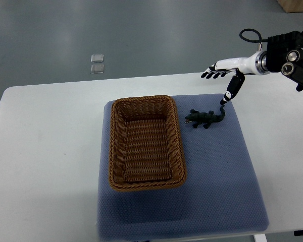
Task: Place crocodile in brown basket with right hand
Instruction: 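Lower the right hand onto the crocodile and close its fingers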
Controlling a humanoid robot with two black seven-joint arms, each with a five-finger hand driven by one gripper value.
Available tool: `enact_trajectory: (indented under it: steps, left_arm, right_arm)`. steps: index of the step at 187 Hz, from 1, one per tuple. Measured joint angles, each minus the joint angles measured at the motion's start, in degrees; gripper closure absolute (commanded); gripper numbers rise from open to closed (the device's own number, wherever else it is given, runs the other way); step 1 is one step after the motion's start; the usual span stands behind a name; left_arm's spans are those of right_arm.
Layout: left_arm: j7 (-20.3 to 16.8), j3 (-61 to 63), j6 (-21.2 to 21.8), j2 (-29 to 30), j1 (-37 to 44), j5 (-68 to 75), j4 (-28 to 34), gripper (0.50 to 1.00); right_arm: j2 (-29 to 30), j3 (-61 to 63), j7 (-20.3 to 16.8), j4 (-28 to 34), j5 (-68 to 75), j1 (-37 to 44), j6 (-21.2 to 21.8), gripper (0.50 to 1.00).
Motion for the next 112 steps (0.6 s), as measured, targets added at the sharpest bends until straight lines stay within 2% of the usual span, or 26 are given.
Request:
enact_trajectory:
  steps: [112]
  left_arm:
    - [0.0, 0.02, 0.0, 0.0, 0.0, -0.02, 0.13, 0.5]
  right_arm:
    - [6.3, -0.61, -0.01, -2.27, -1.39, -7.05, -6.27, 0.589]
